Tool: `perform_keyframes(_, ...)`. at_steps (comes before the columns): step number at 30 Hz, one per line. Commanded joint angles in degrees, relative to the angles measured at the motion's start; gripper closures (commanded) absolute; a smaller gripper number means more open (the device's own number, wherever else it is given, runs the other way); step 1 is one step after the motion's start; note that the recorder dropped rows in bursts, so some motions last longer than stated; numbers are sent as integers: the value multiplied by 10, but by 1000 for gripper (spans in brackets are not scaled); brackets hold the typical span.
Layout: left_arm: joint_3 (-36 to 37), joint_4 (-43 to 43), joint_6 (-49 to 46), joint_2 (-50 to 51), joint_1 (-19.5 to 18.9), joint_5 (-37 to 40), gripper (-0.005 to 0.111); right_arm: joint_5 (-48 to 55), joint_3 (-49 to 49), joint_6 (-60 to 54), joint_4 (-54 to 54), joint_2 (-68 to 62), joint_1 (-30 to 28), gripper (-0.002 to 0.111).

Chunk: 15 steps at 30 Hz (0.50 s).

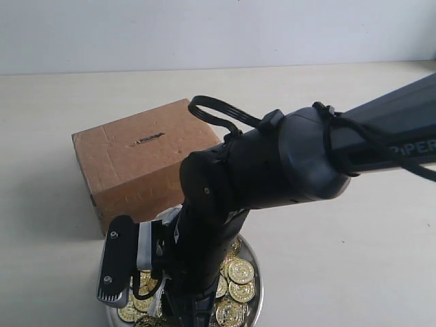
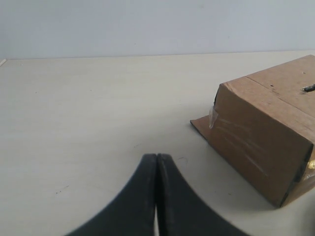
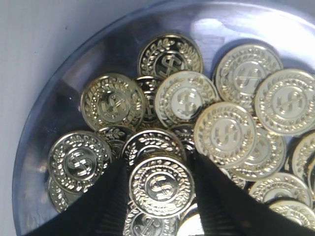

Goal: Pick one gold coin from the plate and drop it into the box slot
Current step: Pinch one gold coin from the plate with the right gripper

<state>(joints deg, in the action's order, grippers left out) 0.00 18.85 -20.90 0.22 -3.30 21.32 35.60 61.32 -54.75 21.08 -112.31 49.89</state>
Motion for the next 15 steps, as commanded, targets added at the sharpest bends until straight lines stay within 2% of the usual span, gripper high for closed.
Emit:
perform_keyframes(1, 0, -2, 1, -2, -1, -2, 107, 11, -2, -2, -2, -9, 1, 81)
perform_keyframes(7, 0, -2, 1, -2, -1, -2, 107, 12, -2, -3, -6, -7, 1, 81)
perform_keyframes(15, 0, -2, 1, -2, -1, -2, 107, 40, -2, -2, -7, 87, 1, 81)
